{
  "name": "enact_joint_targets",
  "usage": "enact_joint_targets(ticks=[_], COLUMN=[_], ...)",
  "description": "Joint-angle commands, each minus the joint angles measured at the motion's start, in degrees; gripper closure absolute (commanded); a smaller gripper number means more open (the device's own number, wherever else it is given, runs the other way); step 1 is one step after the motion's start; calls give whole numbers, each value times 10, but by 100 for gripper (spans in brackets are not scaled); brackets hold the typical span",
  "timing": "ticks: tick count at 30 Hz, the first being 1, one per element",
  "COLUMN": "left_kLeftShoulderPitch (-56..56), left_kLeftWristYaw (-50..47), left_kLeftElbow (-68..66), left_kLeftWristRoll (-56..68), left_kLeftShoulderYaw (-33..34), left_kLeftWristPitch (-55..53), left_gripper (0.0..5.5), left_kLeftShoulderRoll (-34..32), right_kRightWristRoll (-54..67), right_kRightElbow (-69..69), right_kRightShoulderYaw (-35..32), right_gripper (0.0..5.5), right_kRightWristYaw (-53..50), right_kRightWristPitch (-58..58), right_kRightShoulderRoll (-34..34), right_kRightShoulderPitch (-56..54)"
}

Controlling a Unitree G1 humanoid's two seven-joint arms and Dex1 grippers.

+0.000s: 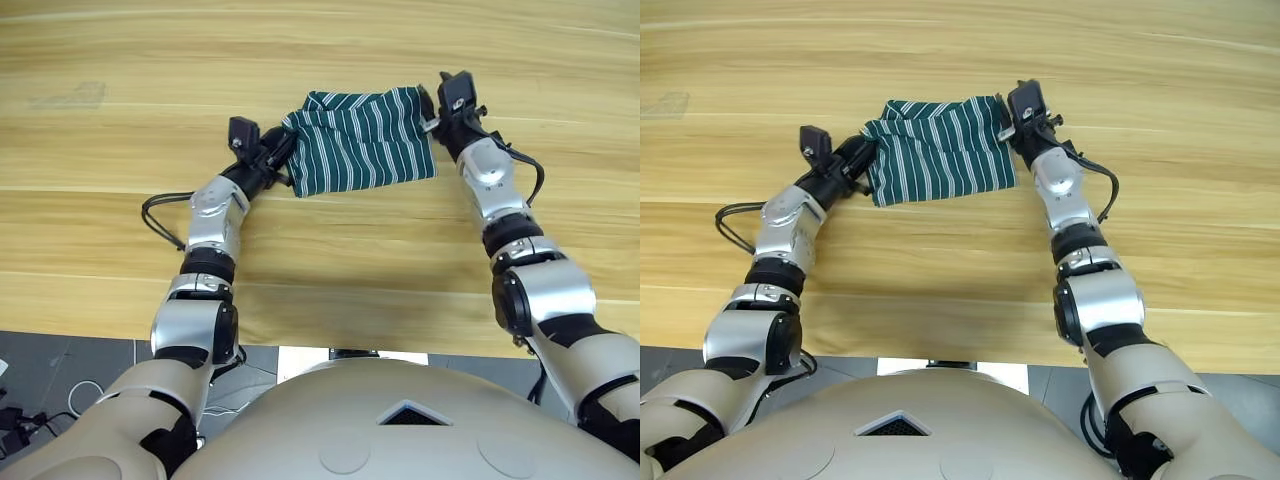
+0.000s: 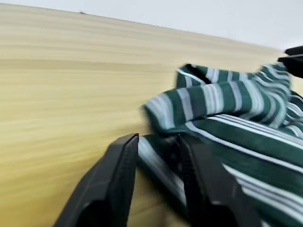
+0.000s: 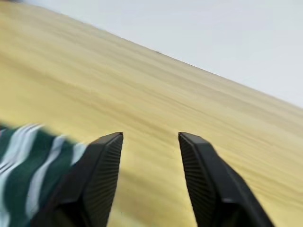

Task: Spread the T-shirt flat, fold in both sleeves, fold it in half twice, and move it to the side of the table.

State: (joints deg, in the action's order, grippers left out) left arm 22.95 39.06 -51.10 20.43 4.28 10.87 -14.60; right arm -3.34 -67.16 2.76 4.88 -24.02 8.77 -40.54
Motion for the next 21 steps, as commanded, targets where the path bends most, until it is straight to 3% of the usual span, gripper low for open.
enact_joint_targets(ticks=[1, 5, 8, 13, 17, 21], left_kLeftShoulderPitch=[-34, -80, -148, -260, -241, -219], left_kLeftWristYaw=[24, 24, 41, 104, 40, -18], left_kLeftElbow=[21, 61, 176, 394, 423, 429], left_kLeftWristRoll=[7, 49, 91, 116, 76, 76], left_kLeftShoulderYaw=[25, 90, 112, 33, -5, -8], left_kLeftWristPitch=[-23, -37, -42, -29, -78, -102], left_gripper=[333, 267, 226, 208, 208, 208], left_kLeftShoulderRoll=[-13, -32, -2, 68, 84, 116], right_kRightWristRoll=[13, -8, -26, -41, -47, -62], right_kRightElbow=[-20, 28, 158, 282, 229, 91], right_kRightShoulderYaw=[-27, -17, 29, 87, 75, 69], right_gripper=[304, 304, 304, 304, 304, 304], right_kRightWristYaw=[-17, -3, 64, 133, 106, 58], right_kRightWristPitch=[7, -55, -118, -70, -19, 27], right_kRightShoulderRoll=[-11, 5, 14, 3, -8, -35], right_kRightShoulderPitch=[-19, 30, 115, 187, 144, 40])
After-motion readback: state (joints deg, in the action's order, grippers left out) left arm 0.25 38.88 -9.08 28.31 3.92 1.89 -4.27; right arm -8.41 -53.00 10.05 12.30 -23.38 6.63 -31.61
